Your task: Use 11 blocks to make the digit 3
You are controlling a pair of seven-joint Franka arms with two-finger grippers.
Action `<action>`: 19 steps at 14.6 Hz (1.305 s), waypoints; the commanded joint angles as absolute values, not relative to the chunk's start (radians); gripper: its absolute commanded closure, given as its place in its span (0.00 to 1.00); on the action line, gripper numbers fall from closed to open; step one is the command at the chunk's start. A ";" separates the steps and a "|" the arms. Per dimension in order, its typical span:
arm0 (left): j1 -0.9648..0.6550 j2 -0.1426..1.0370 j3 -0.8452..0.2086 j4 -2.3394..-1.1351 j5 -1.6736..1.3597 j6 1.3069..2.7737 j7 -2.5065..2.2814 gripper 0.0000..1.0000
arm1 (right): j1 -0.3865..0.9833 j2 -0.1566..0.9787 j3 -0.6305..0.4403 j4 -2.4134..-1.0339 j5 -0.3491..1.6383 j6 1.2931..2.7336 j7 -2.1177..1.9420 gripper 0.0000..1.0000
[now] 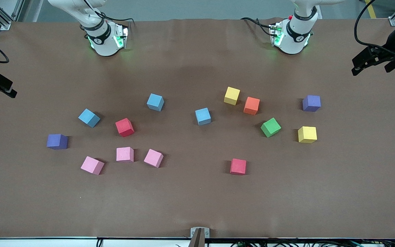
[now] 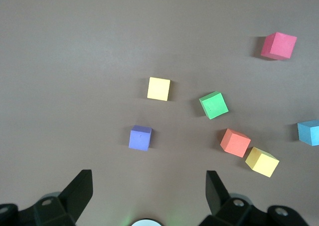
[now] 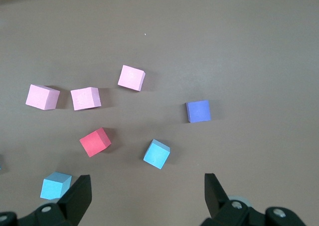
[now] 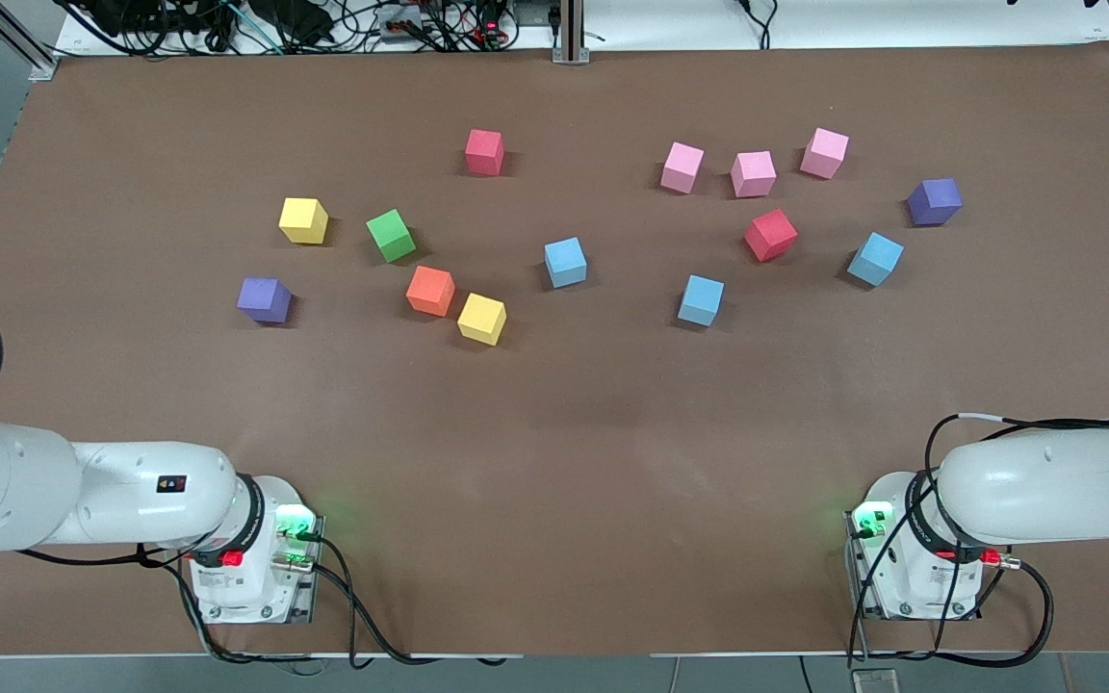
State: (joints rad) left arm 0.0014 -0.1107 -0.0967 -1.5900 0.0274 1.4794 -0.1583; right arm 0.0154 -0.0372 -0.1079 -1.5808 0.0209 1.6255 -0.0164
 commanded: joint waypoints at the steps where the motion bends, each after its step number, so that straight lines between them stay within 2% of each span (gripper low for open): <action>1: -0.002 -0.100 -0.100 -1.565 0.029 1.471 -0.146 0.00 | 0.028 -0.044 -0.114 -1.580 0.011 1.629 -0.015 0.00; 5: 0.003 -0.095 -0.100 -1.562 0.032 1.473 -0.133 0.00 | 0.031 -0.044 -0.112 -1.582 0.017 1.625 -0.014 0.00; 8: -0.029 0.018 -0.119 -1.545 -0.035 1.491 -0.158 0.00 | 0.034 -0.044 -0.110 -1.580 0.014 1.620 -0.020 0.00; 12: -0.106 0.155 -0.184 -1.566 -0.046 1.650 -0.319 0.00 | 0.040 -0.043 -0.110 -1.580 0.014 1.628 -0.020 0.00; 19: -0.305 0.345 -0.189 -1.578 -0.038 1.863 -0.681 0.00 | 0.040 -0.008 -0.110 -1.580 0.015 1.628 -0.020 0.00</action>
State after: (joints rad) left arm -0.2564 0.3031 -0.1942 -1.5926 -0.0345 1.8189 -0.6059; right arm 0.0313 -0.0094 -0.1048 -1.5819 0.0213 1.6279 -0.0172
